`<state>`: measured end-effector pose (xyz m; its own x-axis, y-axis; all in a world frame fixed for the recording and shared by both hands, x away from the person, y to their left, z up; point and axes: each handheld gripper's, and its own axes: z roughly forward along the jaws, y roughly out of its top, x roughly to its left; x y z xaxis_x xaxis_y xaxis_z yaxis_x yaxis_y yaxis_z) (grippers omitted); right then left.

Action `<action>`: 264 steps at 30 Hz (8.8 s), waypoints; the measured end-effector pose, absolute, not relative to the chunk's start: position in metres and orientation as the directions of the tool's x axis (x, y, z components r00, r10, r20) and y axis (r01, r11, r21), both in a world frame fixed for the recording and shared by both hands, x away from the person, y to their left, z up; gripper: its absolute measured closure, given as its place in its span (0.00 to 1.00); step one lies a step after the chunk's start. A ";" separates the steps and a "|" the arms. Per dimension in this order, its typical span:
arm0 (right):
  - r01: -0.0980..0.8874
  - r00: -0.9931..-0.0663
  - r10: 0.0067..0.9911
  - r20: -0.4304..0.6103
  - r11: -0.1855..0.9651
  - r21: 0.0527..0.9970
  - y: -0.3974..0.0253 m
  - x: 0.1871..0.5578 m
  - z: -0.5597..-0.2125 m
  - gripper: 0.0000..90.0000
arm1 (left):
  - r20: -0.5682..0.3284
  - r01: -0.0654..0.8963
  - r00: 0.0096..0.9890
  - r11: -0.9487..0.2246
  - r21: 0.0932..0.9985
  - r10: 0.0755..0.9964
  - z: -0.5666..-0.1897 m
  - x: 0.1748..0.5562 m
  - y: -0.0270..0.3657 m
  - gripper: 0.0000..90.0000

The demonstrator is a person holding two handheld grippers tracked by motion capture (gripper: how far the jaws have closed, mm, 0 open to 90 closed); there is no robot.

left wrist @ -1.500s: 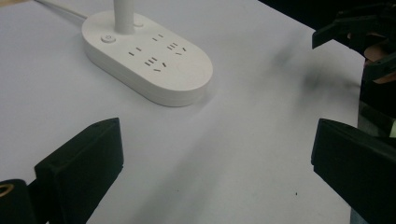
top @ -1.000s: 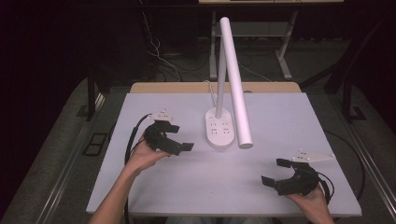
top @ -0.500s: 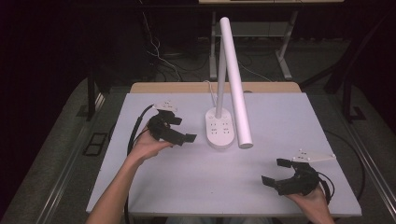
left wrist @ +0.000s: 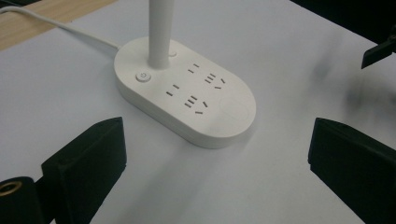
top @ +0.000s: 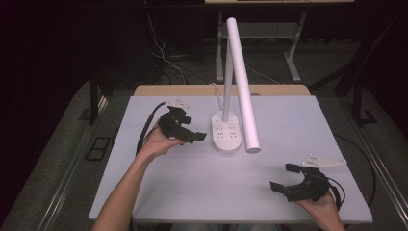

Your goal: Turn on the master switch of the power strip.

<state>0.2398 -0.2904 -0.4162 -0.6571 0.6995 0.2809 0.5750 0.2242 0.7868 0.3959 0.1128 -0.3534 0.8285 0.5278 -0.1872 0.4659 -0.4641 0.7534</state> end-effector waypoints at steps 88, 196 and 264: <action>0.578 -0.659 0.697 0.282 0.229 0.783 -0.295 0.241 -0.418 0.00 | -0.298 0.615 0.693 -0.323 0.719 0.656 -0.392 0.490 0.063 1.00; 0.575 -0.670 0.687 0.281 0.241 0.782 -0.296 0.242 -0.419 0.00 | -0.218 0.590 0.701 -0.380 0.712 0.679 -0.405 0.481 0.054 0.96; 0.576 -0.664 0.692 0.283 0.233 0.783 -0.295 0.242 -0.419 0.00 | -0.269 0.515 0.713 -0.222 0.828 0.648 -0.368 0.346 0.175 0.00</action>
